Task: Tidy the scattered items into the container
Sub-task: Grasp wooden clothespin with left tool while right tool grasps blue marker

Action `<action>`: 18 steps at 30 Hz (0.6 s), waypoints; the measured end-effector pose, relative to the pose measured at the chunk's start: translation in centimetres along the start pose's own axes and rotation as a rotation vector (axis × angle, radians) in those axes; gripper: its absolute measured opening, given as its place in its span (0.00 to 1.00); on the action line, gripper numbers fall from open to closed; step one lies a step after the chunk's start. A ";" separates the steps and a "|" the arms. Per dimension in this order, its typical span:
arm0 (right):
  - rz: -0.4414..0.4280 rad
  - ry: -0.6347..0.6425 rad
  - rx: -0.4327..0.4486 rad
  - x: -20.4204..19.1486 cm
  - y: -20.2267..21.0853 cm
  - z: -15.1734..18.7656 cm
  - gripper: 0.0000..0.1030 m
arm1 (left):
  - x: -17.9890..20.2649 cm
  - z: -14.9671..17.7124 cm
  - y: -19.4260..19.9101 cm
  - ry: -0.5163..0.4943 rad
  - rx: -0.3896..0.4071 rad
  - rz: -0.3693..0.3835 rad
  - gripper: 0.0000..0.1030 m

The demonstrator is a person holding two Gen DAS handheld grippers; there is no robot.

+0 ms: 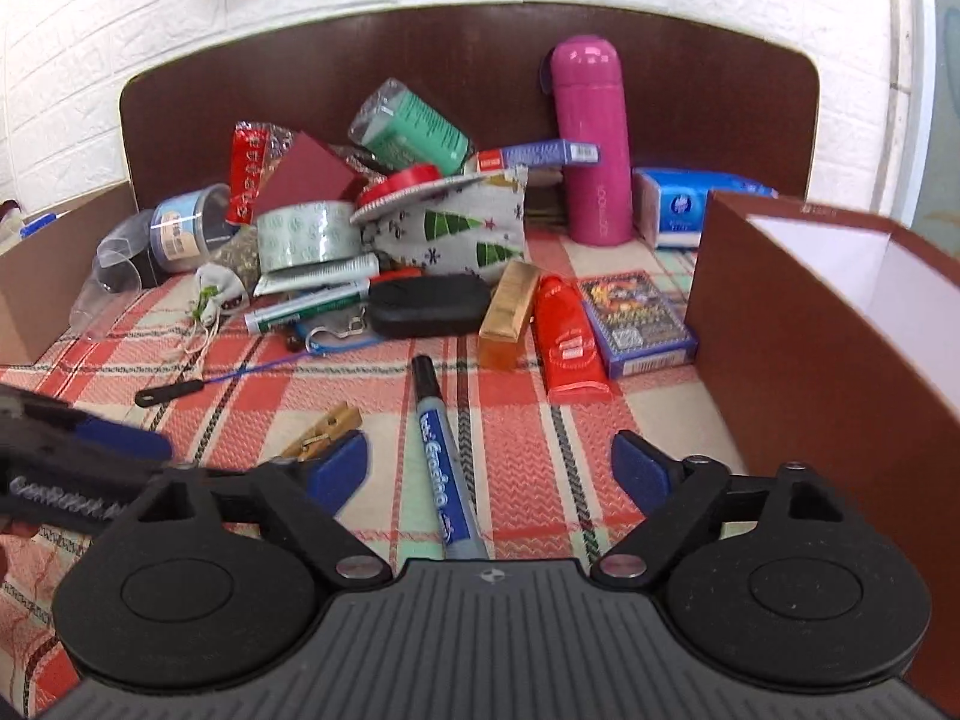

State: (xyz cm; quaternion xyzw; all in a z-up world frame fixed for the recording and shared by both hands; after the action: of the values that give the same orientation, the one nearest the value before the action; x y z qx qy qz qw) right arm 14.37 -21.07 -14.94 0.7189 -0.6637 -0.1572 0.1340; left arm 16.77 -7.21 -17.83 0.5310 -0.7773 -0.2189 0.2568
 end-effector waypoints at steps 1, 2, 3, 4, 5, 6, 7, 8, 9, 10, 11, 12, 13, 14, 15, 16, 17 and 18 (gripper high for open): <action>-0.004 -0.006 -0.011 0.1 -0.2 0.3 0.77 | 0.2 -0.1 -0.5 -0.003 -0.004 0.000 0.77; -0.008 -0.012 -0.022 0.2 -0.4 0.6 0.74 | 0.4 -0.1 -1.0 -0.005 -0.007 0.000 0.75; -0.012 -0.014 -0.031 0.2 -0.6 0.8 0.73 | 0.4 -0.1 -1.5 -0.007 -0.010 -0.001 0.73; -0.015 -0.015 -0.040 0.3 -0.8 1.0 0.73 | 0.5 -0.1 -2.0 -0.009 -0.013 -0.001 0.72; -0.019 -0.017 -0.048 0.3 -1.0 1.2 0.72 | 0.6 -0.2 -2.4 -0.012 -0.013 -0.002 0.70; -0.022 -0.020 -0.054 0.3 -1.2 1.4 0.71 | 0.7 -0.4 -2.8 -0.018 -0.005 -0.003 0.68; -0.023 -0.021 -0.059 0.4 -1.3 1.6 0.70 | 0.9 -0.7 -3.0 -0.025 0.001 0.000 0.66; -0.025 -0.021 -0.063 0.4 -1.4 1.7 0.68 | 1.1 -0.9 -3.3 -0.033 0.003 0.006 0.61; -0.027 -0.021 -0.068 0.4 -1.6 1.8 0.67 | 1.2 -1.0 -3.6 -0.038 0.004 0.010 0.58; -0.028 -0.021 -0.073 0.4 -1.7 1.9 0.67 | 1.3 -1.1 -3.9 -0.040 0.004 0.010 0.57; -0.031 -0.022 -0.077 0.4 -1.9 2.0 0.65 | 1.3 -1.2 -4.1 -0.042 0.004 0.009 0.56; -0.034 -0.024 -0.081 0.3 -2.0 2.1 0.63 | 1.2 -1.3 -4.4 -0.042 0.006 0.006 0.54; -0.037 -0.025 -0.086 0.3 -2.2 2.2 0.62 | 1.2 -1.4 -4.5 -0.044 0.009 0.003 0.53; -0.040 -0.026 -0.089 0.2 -2.3 2.2 0.60 | 1.2 -1.4 -4.6 -0.048 0.011 0.000 0.50; -0.044 -0.027 -0.093 0.2 -2.4 2.3 0.58 | 1.3 -1.4 -4.7 -0.054 0.012 -0.003 0.39; -0.047 -0.028 -0.097 0.1 -2.6 2.4 0.57 | 1.3 -1.4 -4.8 -0.060 0.011 -0.005 0.32; -0.050 -0.028 -0.101 0.1 -2.7 2.5 0.55 | 1.3 -1.4 -4.8 -0.067 0.011 -0.006 0.19; -0.057 -0.023 -0.104 -0.1 -2.8 2.5 0.48 | 1.2 -1.3 -4.8 -0.069 0.010 -0.007 0.12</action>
State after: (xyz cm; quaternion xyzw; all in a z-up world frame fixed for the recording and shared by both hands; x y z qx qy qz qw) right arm 15.89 -20.73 -18.30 0.7279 -0.6352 -0.2038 0.1589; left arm 20.65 -10.09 -19.53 0.5270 -0.7849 -0.2343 0.2265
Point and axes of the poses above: each gripper's, at about its wrist camera, not at the fingertips, and y roughly against the way its jaws point, x to its right, z to its underside, the point moved 10 cm from there along -y, roughly the way its jaws point, and after that the axes turned 10 degrees about x, right-handed, at the moved point
